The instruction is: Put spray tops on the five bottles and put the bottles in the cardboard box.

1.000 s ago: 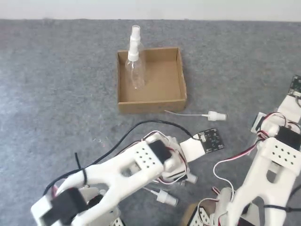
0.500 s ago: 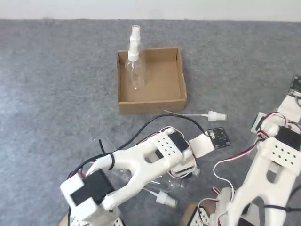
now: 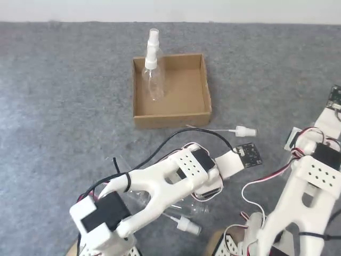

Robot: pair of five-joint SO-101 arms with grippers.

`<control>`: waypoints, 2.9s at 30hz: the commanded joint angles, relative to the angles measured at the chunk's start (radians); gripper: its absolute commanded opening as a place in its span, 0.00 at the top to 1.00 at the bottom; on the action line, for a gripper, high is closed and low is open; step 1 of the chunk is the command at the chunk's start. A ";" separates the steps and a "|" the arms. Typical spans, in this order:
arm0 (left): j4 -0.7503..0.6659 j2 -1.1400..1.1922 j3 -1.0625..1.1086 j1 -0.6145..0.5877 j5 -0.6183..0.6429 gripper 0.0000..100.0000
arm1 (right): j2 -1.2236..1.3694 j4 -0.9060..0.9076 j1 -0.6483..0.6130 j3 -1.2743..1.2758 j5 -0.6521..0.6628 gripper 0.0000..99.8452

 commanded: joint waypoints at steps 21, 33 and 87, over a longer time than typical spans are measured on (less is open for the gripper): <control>0.110 -0.011 -0.127 -0.014 0.071 0.78 | -0.033 -0.019 0.007 -0.012 -0.011 0.97; 0.017 0.000 -0.143 -0.011 0.015 0.77 | -0.033 -0.019 0.007 -0.011 -0.011 0.97; 0.356 -0.135 -0.378 -0.249 0.104 0.98 | -0.031 -0.012 -0.030 -0.011 -0.011 0.97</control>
